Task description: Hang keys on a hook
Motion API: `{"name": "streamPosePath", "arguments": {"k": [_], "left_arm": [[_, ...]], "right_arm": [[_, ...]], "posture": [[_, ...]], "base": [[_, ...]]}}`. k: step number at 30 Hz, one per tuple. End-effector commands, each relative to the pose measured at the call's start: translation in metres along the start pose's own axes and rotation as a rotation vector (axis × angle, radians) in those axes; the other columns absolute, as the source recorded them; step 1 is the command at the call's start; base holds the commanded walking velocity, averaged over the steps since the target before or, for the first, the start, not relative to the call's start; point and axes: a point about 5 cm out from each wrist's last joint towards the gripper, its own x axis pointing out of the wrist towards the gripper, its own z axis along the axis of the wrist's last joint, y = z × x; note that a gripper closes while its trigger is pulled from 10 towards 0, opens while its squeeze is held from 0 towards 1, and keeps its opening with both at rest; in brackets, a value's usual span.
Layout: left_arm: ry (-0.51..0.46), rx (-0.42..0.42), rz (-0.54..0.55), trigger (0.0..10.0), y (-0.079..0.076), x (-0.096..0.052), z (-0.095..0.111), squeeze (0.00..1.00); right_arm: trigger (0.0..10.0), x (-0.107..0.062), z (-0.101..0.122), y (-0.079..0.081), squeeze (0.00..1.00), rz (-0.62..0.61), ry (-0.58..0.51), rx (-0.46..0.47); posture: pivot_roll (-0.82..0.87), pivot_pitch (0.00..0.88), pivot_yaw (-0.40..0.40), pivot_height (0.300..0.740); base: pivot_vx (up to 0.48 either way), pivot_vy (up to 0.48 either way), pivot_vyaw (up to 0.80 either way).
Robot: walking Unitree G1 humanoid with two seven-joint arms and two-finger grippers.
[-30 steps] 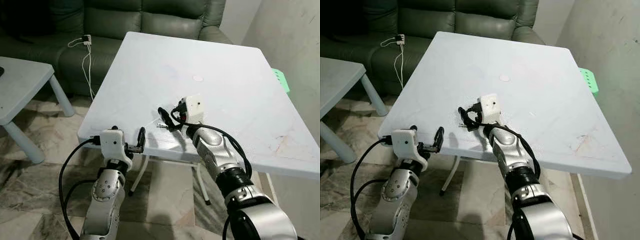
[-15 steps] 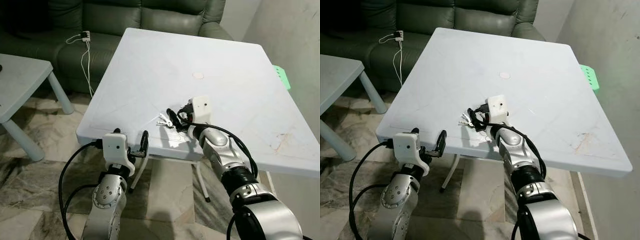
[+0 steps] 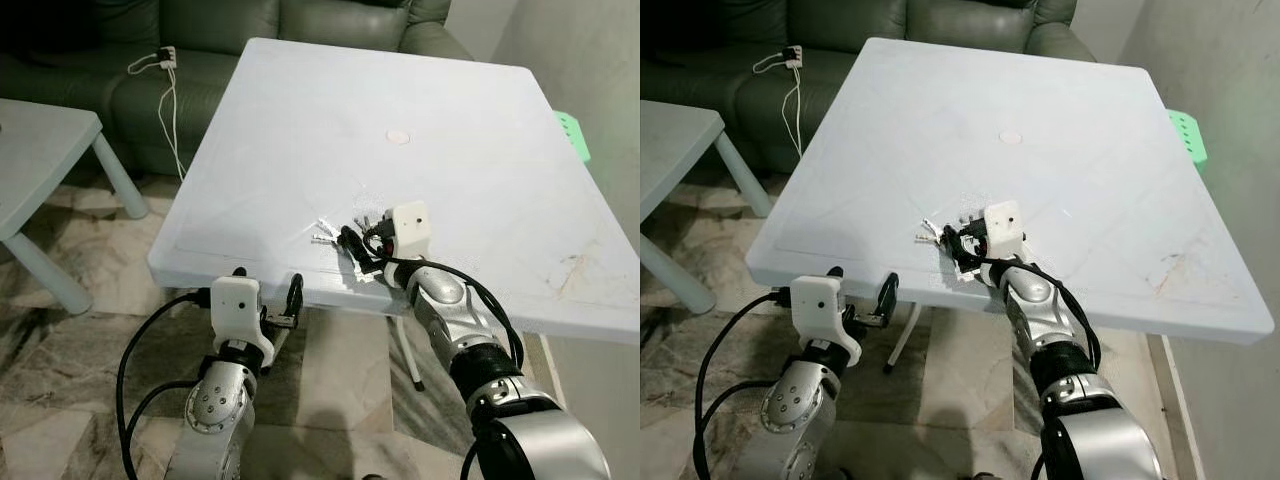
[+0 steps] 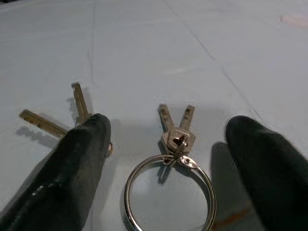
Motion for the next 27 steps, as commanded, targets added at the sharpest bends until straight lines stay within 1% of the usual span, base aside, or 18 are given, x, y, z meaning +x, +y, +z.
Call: {"name": "streamPosePath", "arguments": {"k": [1,2,3,4,5,8,9,10,11,12,13,14,25,27], "left_arm": [[0.003,-0.018,-0.005,10.0,-0.007,-0.002,0.002,0.00],[0.004,-0.019,-0.002,10.0,-0.007,-0.002,0.002,0.00],[0.005,-0.021,-0.001,10.0,-0.007,-0.002,0.002,0.00],[0.007,-0.021,0.000,10.0,-0.007,-0.003,0.001,0.00],[0.008,-0.020,0.000,10.0,-0.007,-0.003,0.001,0.00],[0.010,-0.021,0.001,10.0,-0.007,-0.003,0.002,0.00],[0.011,-0.020,0.001,10.0,-0.007,-0.003,0.002,0.00],[0.012,-0.020,0.001,10.0,-0.007,-0.003,0.002,0.00],[0.014,-0.020,0.002,10.0,-0.007,-0.003,0.002,0.00],[0.013,-0.020,0.002,10.0,-0.007,-0.002,0.002,0.00],[0.013,-0.020,0.002,10.0,-0.007,-0.002,0.002,0.00],[0.014,-0.019,0.002,10.0,-0.007,-0.001,0.002,0.00],[0.013,-0.020,0.004,10.0,-0.007,0.001,0.004,0.00],[0.012,-0.021,0.004,10.0,-0.007,0.001,0.004,0.00]], "right_arm": [[2.5,-0.004,-0.001,-0.004,0.00,-0.014,-0.007,-0.008],[1.6,-0.004,-0.002,-0.005,0.00,-0.020,-0.001,-0.009],[1.7,-0.005,-0.002,-0.005,0.00,-0.019,-0.004,-0.012],[2.5,-0.005,-0.001,-0.006,0.00,-0.020,-0.013,-0.018],[0.0,-0.006,0.000,-0.007,0.00,-0.023,-0.025,-0.017],[0.0,-0.006,0.001,-0.009,0.00,-0.023,-0.028,-0.016],[4.0,-0.006,0.001,-0.010,0.00,-0.027,-0.022,-0.019],[1.5,-0.006,0.001,-0.011,0.00,-0.022,-0.030,-0.018],[3.3,-0.007,0.001,-0.012,0.00,-0.024,-0.028,-0.023],[4.0,-0.007,0.002,-0.013,0.00,-0.026,-0.031,-0.012],[4.0,-0.007,0.002,-0.013,0.00,-0.026,-0.031,-0.012],[0.0,-0.007,0.004,-0.014,0.00,-0.030,-0.042,-0.013],[0.0,-0.010,0.006,-0.019,0.00,-0.038,-0.060,-0.019],[0.0,-0.010,0.007,-0.019,0.00,-0.037,-0.066,-0.033]], "posture": [[0.05,0.202,-0.114,0.740],[0.05,0.205,-0.114,0.740],[0.05,0.207,-0.114,0.740],[0.05,0.207,-0.114,0.740],[0.05,0.209,-0.114,0.740],[0.05,0.211,-0.112,0.740],[0.05,0.211,-0.112,0.740],[0.05,0.211,-0.112,0.740],[0.05,0.211,-0.112,0.740],[0.05,0.211,-0.110,0.740],[0.05,0.211,-0.110,0.740],[0.05,0.210,-0.109,0.740],[0.04,0.208,-0.103,0.740],[0.04,0.208,-0.103,0.740]], "base": [[0.000,0.000,0.00],[0.000,0.000,0.00],[0.000,0.000,0.00],[0.000,0.000,0.00],[0.000,0.000,0.00],[0.000,0.000,0.00],[0.000,0.000,0.00],[0.000,0.000,0.00],[0.000,0.000,0.00],[0.000,0.000,0.00],[0.000,0.000,0.00],[0.000,0.000,0.00],[0.000,0.000,0.00],[0.000,0.000,0.00]]}}
